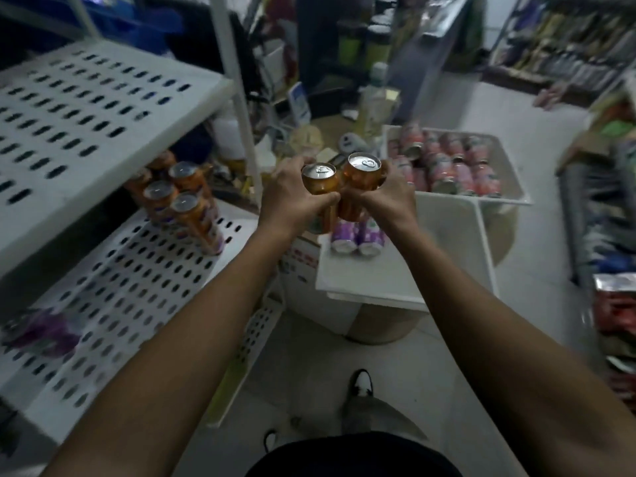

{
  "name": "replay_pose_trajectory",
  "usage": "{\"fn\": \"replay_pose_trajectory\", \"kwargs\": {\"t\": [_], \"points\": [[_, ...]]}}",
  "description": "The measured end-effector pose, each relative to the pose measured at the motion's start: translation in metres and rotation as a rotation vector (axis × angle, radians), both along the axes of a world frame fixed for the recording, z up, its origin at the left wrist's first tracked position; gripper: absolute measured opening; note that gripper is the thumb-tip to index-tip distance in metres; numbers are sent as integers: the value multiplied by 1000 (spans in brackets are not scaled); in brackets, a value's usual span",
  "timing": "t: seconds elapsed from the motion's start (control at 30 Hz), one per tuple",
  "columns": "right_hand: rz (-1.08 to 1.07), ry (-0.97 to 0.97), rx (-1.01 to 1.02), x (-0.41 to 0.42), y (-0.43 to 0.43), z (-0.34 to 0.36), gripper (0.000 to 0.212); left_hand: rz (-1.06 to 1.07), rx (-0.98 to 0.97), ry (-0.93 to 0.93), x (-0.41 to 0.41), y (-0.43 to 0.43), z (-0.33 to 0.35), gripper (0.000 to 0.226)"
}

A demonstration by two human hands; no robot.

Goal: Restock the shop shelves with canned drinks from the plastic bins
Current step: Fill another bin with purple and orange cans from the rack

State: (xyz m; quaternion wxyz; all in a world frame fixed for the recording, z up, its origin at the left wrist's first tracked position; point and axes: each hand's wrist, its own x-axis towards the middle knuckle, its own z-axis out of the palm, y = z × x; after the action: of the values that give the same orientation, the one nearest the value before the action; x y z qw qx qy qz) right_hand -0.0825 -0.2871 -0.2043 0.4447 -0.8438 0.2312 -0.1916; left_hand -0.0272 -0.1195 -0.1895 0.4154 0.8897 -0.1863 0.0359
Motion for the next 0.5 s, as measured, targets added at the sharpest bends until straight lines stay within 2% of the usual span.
{"fn": "replay_pose_trajectory", "kwargs": {"t": [0.17,0.3,0.5], "points": [[-97,45,66,-31,-57,-8,71,-150,40,5,-8,-64,-9,67],[-138,121,104,-45,-89,-28,65,-207,84,59,-12,-102,-24,69],[-171,349,71,-55,-138,-57,72,-316,92,197,-13,-158,-57,61]]}}
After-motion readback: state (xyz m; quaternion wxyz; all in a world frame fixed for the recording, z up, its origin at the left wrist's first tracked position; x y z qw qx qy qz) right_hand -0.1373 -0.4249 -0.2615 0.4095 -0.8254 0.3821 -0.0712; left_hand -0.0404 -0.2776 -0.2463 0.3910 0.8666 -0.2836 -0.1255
